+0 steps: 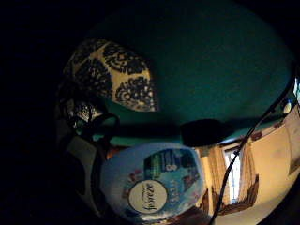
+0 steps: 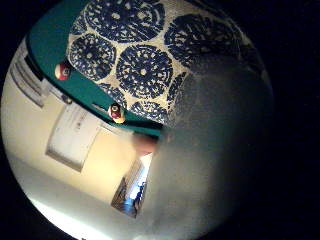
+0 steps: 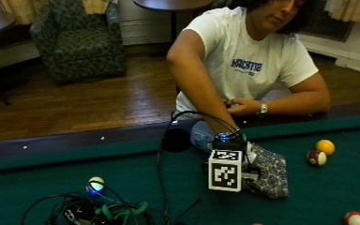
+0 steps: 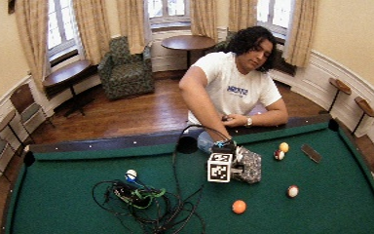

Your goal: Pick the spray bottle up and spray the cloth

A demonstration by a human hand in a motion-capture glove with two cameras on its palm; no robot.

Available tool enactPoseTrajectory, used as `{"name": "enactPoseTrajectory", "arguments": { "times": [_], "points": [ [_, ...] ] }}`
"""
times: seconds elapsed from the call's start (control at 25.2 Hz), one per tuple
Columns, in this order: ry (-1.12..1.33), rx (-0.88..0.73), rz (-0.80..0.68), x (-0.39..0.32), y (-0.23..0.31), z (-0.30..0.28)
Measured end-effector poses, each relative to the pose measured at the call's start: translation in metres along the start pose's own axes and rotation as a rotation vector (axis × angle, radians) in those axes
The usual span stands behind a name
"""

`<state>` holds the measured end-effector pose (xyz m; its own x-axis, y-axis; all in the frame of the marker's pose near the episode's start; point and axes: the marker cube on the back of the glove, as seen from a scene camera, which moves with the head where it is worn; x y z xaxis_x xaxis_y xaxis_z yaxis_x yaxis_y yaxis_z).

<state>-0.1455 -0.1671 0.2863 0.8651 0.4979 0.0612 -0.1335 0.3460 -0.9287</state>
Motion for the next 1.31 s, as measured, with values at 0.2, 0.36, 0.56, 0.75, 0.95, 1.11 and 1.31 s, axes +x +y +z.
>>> {"name": "enactPoseTrajectory", "arguments": {
  "times": [0.2,0.36,0.56,0.75,0.95,1.11,1.31],
  "points": [
    [0.009,0.011,0.006,0.000,-0.004,0.000],
    [-0.007,0.018,-0.020,-0.005,0.003,-0.005],
    [-0.057,0.095,-0.151,-0.028,0.030,-0.029],
    [-0.182,0.216,-0.381,-0.073,0.062,-0.053],
    [-0.322,0.276,-0.654,-0.134,0.097,-0.065],
    [-0.395,0.360,-0.836,-0.175,0.118,-0.071],
    [-0.491,0.536,-1.044,-0.207,0.125,-0.074]
  ]
}}
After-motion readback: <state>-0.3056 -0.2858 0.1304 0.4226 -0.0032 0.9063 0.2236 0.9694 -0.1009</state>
